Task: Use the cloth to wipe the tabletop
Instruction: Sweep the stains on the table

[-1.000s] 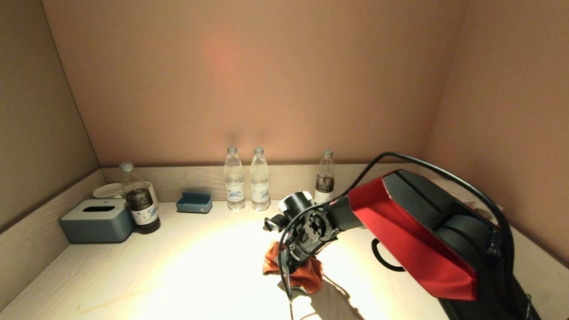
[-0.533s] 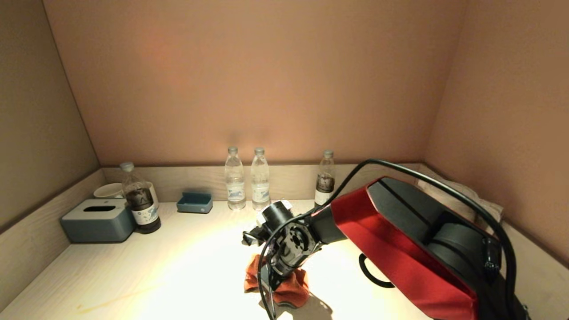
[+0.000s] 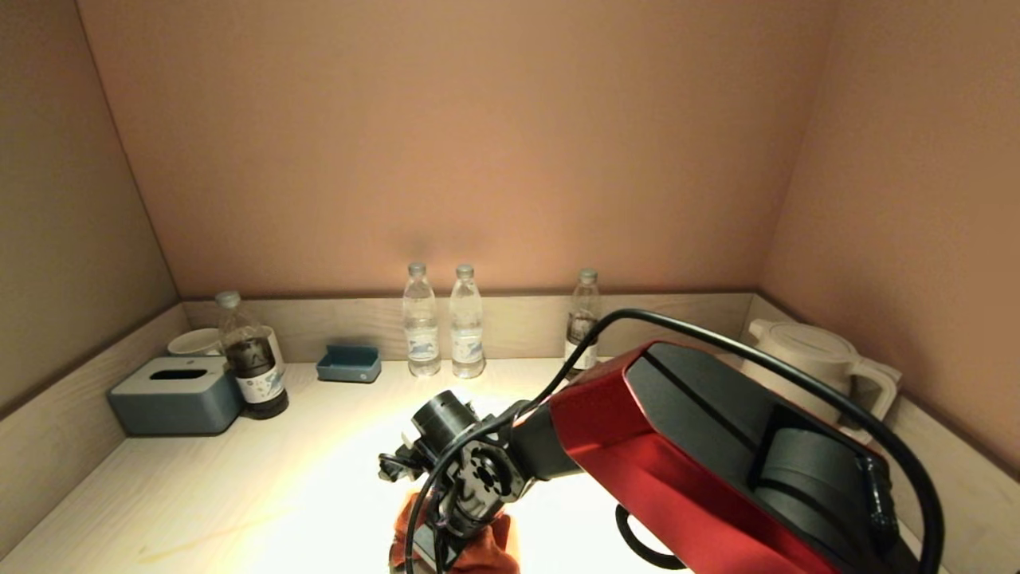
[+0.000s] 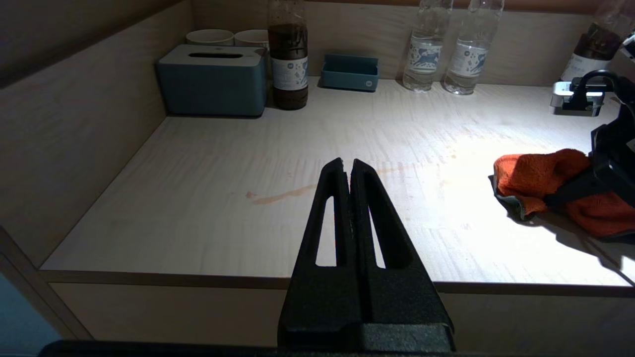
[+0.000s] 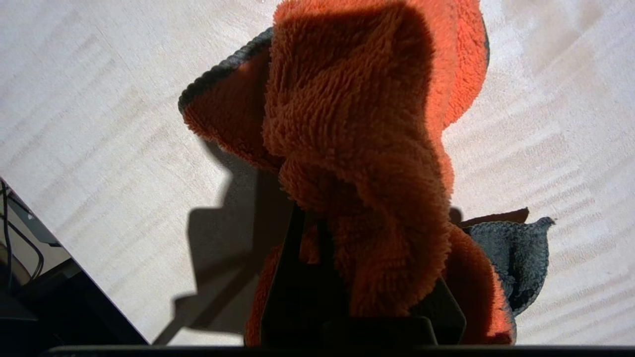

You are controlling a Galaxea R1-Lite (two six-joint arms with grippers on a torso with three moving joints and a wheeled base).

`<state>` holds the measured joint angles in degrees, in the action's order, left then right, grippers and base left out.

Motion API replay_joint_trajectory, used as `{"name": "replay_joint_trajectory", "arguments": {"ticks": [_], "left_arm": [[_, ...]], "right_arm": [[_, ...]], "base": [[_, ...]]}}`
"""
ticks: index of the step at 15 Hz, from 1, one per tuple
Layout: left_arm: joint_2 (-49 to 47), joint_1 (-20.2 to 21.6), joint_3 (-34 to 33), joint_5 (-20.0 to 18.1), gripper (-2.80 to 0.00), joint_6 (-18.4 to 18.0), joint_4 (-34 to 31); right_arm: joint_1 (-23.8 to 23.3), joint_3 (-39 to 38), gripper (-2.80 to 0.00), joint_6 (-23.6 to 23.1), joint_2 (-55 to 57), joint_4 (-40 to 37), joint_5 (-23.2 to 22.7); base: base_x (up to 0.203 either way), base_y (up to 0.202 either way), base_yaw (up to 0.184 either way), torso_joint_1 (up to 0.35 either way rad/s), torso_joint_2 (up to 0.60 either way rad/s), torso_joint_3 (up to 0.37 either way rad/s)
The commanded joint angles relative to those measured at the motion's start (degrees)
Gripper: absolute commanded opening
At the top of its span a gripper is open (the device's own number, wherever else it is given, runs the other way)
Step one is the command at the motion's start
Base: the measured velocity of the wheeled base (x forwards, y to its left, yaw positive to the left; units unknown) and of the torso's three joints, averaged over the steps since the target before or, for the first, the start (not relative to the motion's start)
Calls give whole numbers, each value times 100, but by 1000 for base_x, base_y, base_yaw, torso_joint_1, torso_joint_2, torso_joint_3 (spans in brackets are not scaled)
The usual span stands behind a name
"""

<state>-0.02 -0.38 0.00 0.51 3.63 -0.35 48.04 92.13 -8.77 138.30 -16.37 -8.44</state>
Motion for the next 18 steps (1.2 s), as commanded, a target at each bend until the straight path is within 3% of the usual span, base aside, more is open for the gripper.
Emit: {"name": "replay_joint_trajectory", "arguments": {"ticks": [1, 6, 10, 12, 15, 18], "left_arm": [[2, -6, 0, 2, -280, 6, 0], [2, -6, 0, 2, -280, 6, 0], [2, -6, 0, 2, -280, 6, 0], [2, -6, 0, 2, -280, 6, 0], [2, -6, 0, 2, -280, 6, 0], [2, -6, 0, 2, -280, 6, 0]], "right_arm": [[236, -8, -280, 121, -25, -24, 9], [190, 324, -280, 139, 162, -12, 111], [-389, 751, -280, 118, 387, -39, 150], [-967, 1006, -280, 102, 498, -54, 156], [-1316, 1100, -280, 76, 549, -59, 162], [-2105, 1105, -280, 56, 557, -53, 241]], "base": [[0, 0, 0, 0, 0, 0], [0, 0, 0, 0, 0, 0], [0, 0, 0, 0, 0, 0], [0, 0, 0, 0, 0, 0], [0, 0, 0, 0, 0, 0], [0, 0, 0, 0, 0, 0]]}}
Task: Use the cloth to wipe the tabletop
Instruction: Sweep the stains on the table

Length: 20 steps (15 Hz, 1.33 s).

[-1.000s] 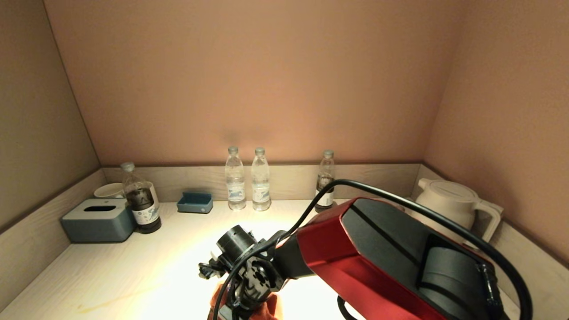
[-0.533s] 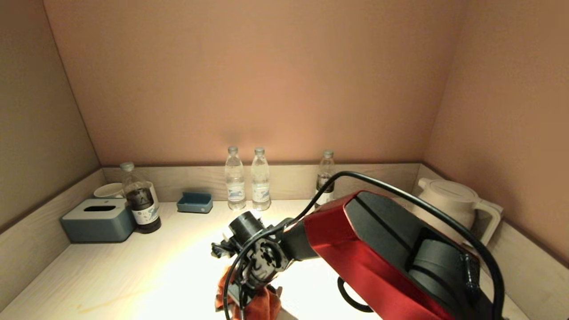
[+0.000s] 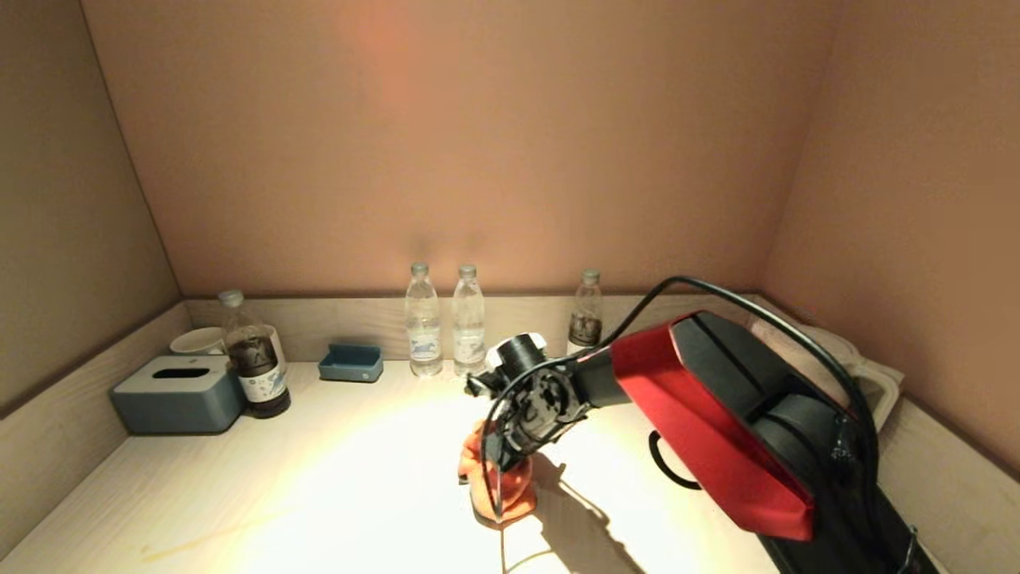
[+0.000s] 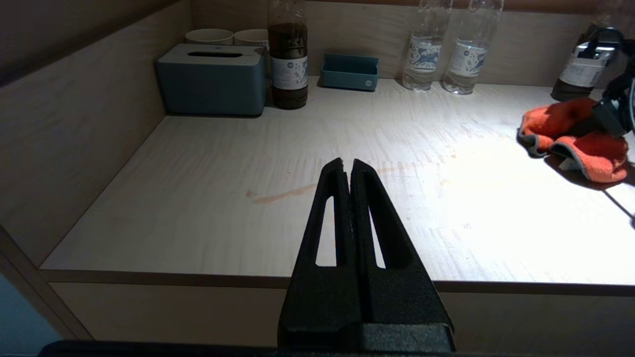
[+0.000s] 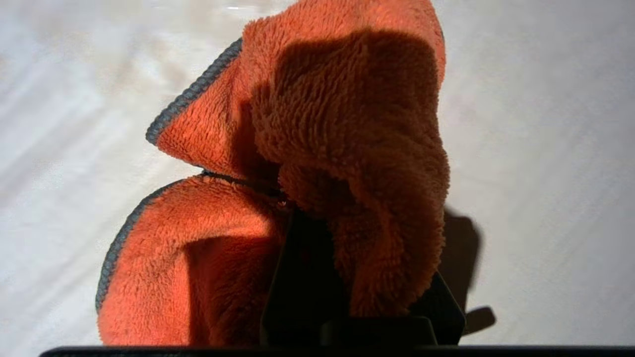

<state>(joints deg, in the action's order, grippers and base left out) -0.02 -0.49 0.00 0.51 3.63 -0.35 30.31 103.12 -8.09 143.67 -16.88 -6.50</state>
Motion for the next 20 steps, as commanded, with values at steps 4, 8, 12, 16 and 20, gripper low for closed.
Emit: {"name": "replay_joint_trajectory", "arguments": {"ticks": [4, 8, 12, 16, 20], "left_arm": [[2, 5, 0, 2, -280, 6, 0], [2, 5, 0, 2, -280, 6, 0], [2, 5, 0, 2, -280, 6, 0], [2, 5, 0, 2, -280, 6, 0], [2, 5, 0, 2, -280, 6, 0]], "right_arm": [[-768, 9, -280, -104, -3, 12, 78], [-910, 260, -280, -131, 129, 50, 78], [-617, 724, -280, -113, 449, 67, 70], [-268, 727, -280, -134, 591, 402, 70], [119, 727, -280, -135, 683, 580, 63]], "base": [[0, 0, 0, 0, 0, 0], [0, 0, 0, 0, 0, 0], [0, 0, 0, 0, 0, 0], [0, 0, 0, 0, 0, 0], [0, 0, 0, 0, 0, 0]]}}
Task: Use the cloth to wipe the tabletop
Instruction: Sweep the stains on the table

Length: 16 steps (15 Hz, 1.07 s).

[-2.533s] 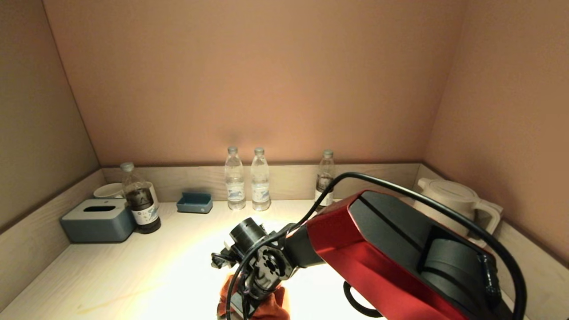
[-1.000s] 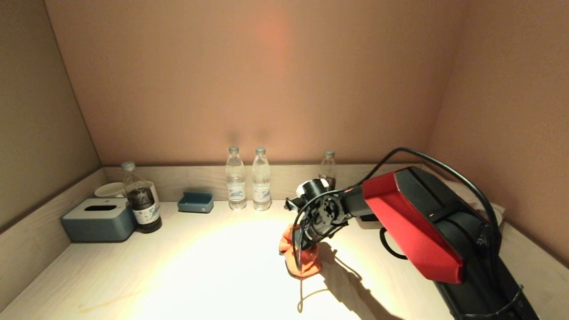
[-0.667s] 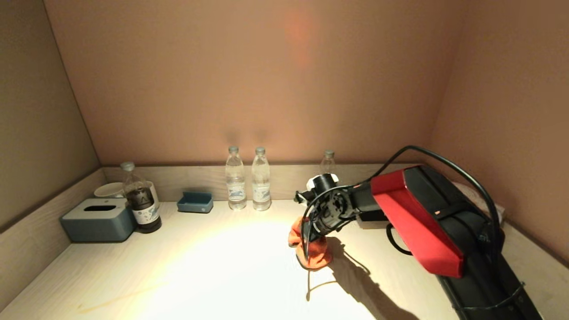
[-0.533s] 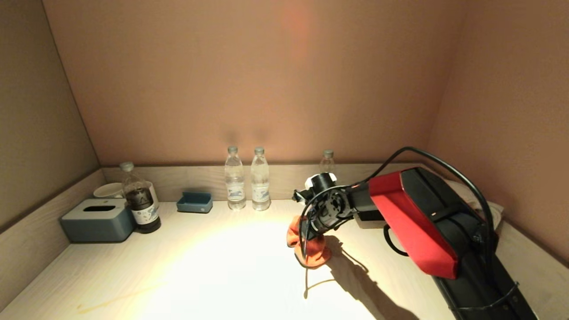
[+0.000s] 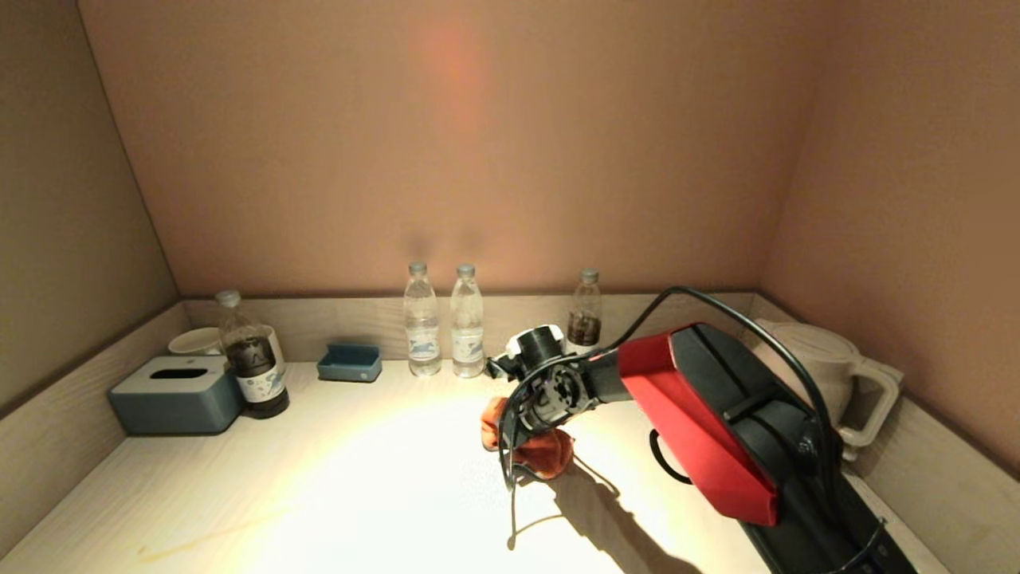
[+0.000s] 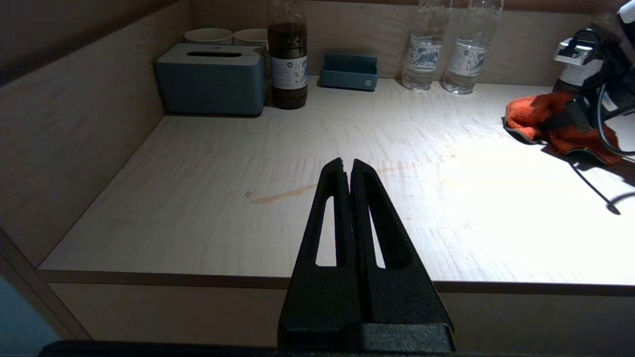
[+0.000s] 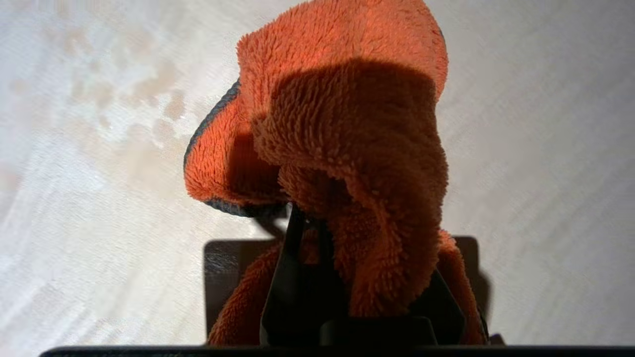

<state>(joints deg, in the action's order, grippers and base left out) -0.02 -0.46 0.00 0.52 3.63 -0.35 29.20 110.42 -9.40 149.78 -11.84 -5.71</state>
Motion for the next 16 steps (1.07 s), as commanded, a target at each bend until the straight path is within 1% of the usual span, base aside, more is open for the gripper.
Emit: {"name": "replay_joint_trajectory", "arguments": {"ticks": [1, 3, 4, 5, 6, 7, 9, 12, 15, 16], "left_arm": [[2, 2, 0, 0, -280, 6, 0], [2, 2, 0, 0, -280, 6, 0], [2, 2, 0, 0, -280, 6, 0], [2, 2, 0, 0, -280, 6, 0], [2, 2, 0, 0, -280, 6, 0], [2, 2, 0, 0, -280, 6, 0], [2, 2, 0, 0, -280, 6, 0], [2, 2, 0, 0, -280, 6, 0], [2, 2, 0, 0, -280, 6, 0], [2, 2, 0, 0, -280, 6, 0]], "right_arm": [[380, -3, -280, 6, 84, 91, -18], [556, -3, -280, 12, 83, 94, -22], [733, -3, -280, 16, 79, 94, -26], [747, -3, -280, 18, 77, 97, -27], [898, -3, -280, 22, 59, 127, -23], [1175, -3, -280, 35, 24, 168, -20], [1295, -3, -280, 46, -13, 207, -18], [1985, -3, -280, 51, -62, 352, -11], [2454, -3, -280, 52, -121, 418, -4], [2487, -3, -280, 53, -134, 420, 0]], "base": [[0, 0, 0, 0, 0, 0], [0, 0, 0, 0, 0, 0], [0, 0, 0, 0, 0, 0], [0, 0, 0, 0, 0, 0], [0, 0, 0, 0, 0, 0], [0, 0, 0, 0, 0, 0], [0, 0, 0, 0, 0, 0], [0, 0, 0, 0, 0, 0], [0, 0, 0, 0, 0, 0], [0, 0, 0, 0, 0, 0]]}}
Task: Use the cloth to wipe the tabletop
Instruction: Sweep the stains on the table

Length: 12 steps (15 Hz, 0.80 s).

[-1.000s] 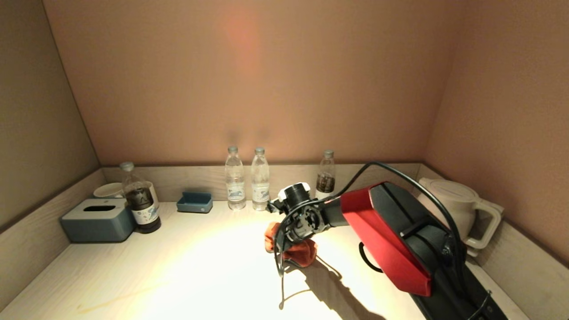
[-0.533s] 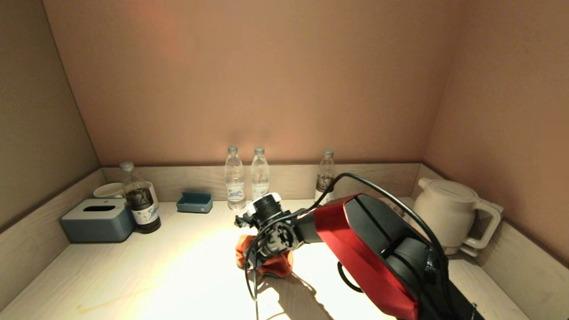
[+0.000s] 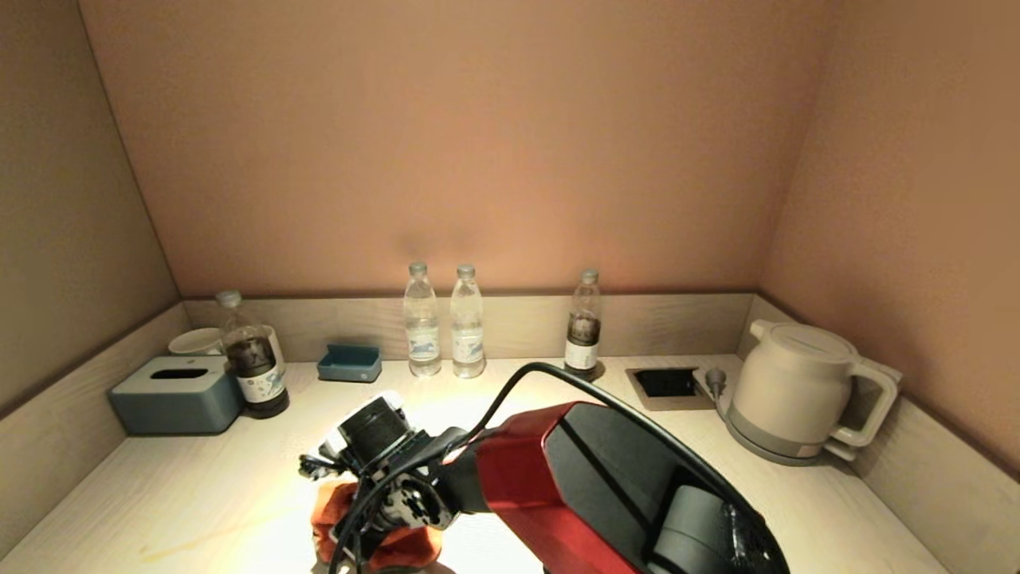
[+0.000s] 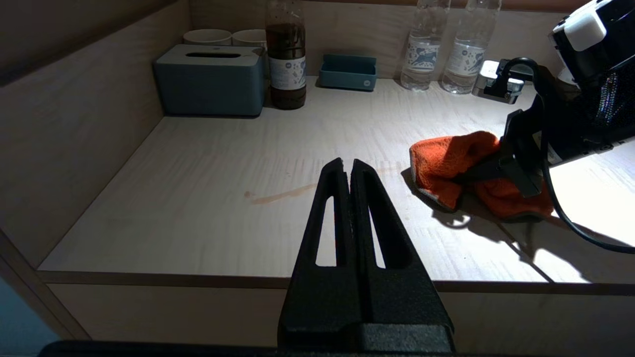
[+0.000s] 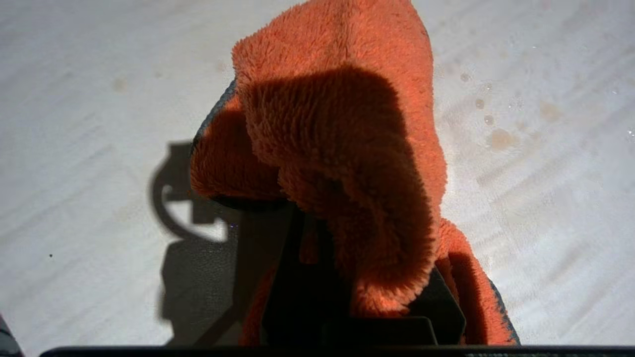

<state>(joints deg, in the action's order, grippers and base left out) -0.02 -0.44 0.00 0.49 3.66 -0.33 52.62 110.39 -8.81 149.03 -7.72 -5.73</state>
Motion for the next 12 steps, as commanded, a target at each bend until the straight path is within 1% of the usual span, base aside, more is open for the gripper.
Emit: {"name": "replay_joint_trajectory", "arguments": {"ticks": [1, 2, 4, 6, 7, 8, 9, 10, 12], "left_arm": [[2, 0, 0, 4, -280, 3, -2], [2, 0, 0, 4, -280, 3, -2], [2, 0, 0, 4, -280, 3, -2], [2, 0, 0, 4, -280, 3, -2], [2, 0, 0, 4, -280, 3, -2], [2, 0, 0, 4, -280, 3, -2], [2, 0, 0, 4, -280, 3, -2], [2, 0, 0, 4, -280, 3, -2], [2, 0, 0, 4, -280, 3, -2]], "right_arm": [[282, -3, -280, 1, -94, 7, 21], [511, -6, -280, 13, -139, 7, 52], [699, 0, -280, 9, -179, 13, 89], [713, 11, -280, -18, -116, 122, 158], [684, 16, -280, -53, -19, 308, 260], [570, 24, -280, -106, 107, 490, 423], [556, 27, -280, -121, 118, 517, 450], [439, 27, -280, -202, 187, 673, 532], [-87, 27, -280, -326, 305, 1100, 649]], "base": [[0, 0, 0, 0, 0, 0], [0, 0, 0, 0, 0, 0], [0, 0, 0, 0, 0, 0], [0, 0, 0, 0, 0, 0], [0, 0, 0, 0, 0, 0], [0, 0, 0, 0, 0, 0], [0, 0, 0, 0, 0, 0], [0, 0, 0, 0, 0, 0], [0, 0, 0, 0, 0, 0]]}}
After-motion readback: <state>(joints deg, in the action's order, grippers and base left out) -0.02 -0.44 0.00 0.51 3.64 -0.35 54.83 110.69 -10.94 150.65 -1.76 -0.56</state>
